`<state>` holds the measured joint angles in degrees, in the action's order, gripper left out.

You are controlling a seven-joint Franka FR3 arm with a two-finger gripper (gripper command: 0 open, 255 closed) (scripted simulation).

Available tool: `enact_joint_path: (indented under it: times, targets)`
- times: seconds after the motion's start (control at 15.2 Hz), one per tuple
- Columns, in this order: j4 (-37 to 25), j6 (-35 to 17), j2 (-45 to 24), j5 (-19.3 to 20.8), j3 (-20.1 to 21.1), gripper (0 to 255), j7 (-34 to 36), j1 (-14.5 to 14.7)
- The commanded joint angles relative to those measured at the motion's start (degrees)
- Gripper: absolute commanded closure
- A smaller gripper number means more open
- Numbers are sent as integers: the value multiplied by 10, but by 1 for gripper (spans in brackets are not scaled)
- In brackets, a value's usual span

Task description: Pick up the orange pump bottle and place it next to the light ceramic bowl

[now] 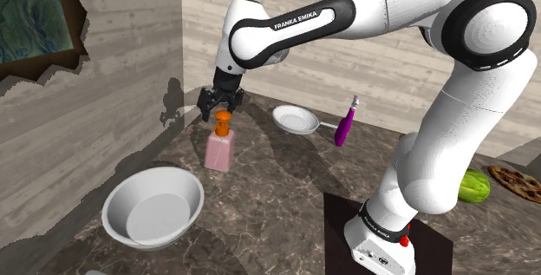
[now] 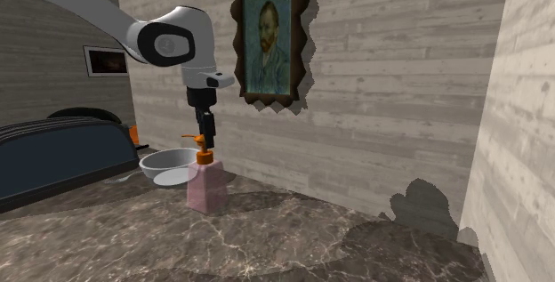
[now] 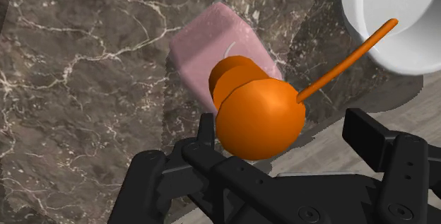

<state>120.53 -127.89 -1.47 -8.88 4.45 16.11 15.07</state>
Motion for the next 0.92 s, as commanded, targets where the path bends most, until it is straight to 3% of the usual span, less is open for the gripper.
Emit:
enact_joint_path:
  times: [0.0, 0.33, 0.86]
  targets:
    - [0, 0, 0, 0, 0, 0, 0, 0]
    - [-34, 68, 34, 3, -5, 0, 1, -5]
    - [-34, 68, 34, 3, -5, 0, 1, -5]
